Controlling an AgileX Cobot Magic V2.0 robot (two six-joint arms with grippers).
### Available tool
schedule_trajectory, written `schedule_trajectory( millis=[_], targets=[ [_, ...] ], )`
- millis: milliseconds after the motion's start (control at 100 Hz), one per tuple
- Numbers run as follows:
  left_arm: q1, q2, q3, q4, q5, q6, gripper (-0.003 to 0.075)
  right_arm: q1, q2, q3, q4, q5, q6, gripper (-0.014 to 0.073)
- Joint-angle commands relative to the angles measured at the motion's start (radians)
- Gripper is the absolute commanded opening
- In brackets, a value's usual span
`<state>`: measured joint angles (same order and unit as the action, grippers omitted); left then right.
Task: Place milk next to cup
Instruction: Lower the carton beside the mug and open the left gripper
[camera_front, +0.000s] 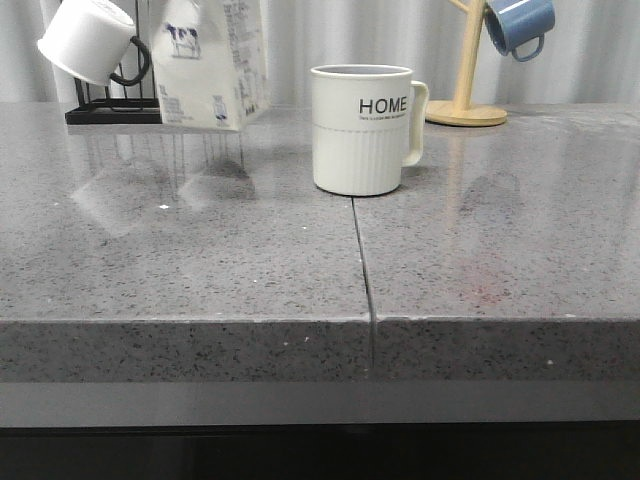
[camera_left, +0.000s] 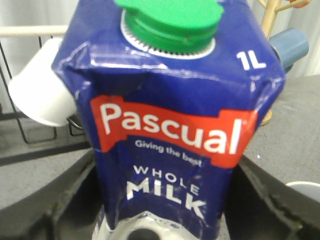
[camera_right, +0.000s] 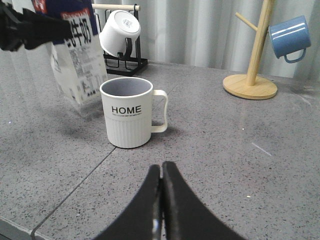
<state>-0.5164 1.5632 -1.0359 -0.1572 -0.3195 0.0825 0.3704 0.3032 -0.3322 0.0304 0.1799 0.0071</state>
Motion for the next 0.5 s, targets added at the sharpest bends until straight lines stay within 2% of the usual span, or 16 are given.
schedule_trajectory(
  millis=[0, 490],
  targets=[
    [-0.033, -0.014, -0.041, -0.009, -0.096, -0.006, 0.0295, -0.001, 0.006, -0.026, -0.007, -0.073, -0.007, -0.0069],
    [-0.091, 0.048, -0.041, -0.012, -0.103, -0.008, 0.0297, -0.001, 0.006, -0.026, -0.007, -0.073, -0.007, -0.0069]
  ],
)
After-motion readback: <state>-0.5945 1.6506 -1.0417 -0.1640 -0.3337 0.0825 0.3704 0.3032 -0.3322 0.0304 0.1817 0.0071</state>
